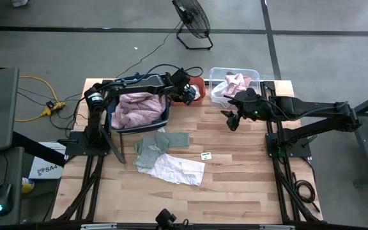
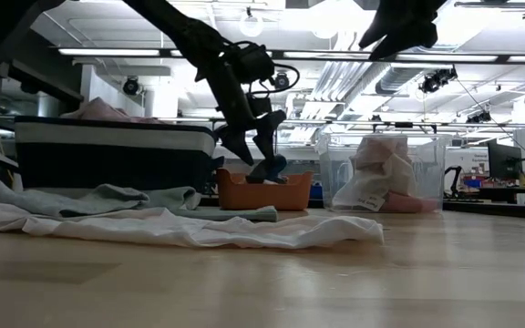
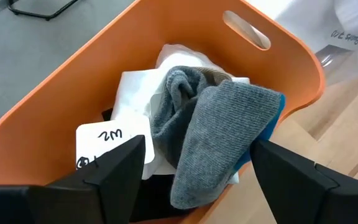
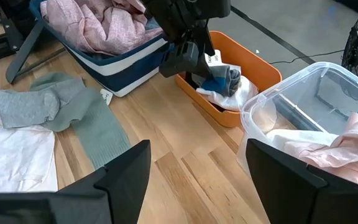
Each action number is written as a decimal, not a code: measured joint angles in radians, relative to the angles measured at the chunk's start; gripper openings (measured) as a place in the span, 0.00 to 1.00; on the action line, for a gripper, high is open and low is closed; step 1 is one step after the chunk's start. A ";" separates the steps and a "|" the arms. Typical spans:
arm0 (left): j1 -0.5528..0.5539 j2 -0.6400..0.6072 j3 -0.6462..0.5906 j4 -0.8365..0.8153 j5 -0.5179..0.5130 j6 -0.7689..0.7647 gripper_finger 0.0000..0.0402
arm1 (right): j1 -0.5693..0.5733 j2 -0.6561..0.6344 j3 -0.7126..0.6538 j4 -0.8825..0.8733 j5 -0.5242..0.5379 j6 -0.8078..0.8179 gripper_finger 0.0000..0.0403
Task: Pick & Place Cloths
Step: Put the dark gray sock into the orange bin, then put the gray sock into the orange bin
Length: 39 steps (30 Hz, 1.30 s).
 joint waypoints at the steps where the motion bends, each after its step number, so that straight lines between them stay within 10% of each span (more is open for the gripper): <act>1: 0.000 0.000 0.000 0.000 0.000 0.000 0.71 | 0.000 0.000 0.000 -0.003 0.000 0.002 0.64; 25: -0.015 -0.143 0.004 -0.089 0.022 0.045 0.71 | 0.000 0.000 0.000 -0.007 0.000 0.002 0.64; 39: -0.280 -0.275 0.000 -0.467 -0.023 0.154 0.71 | 0.000 0.000 0.000 -0.022 -0.049 0.002 0.64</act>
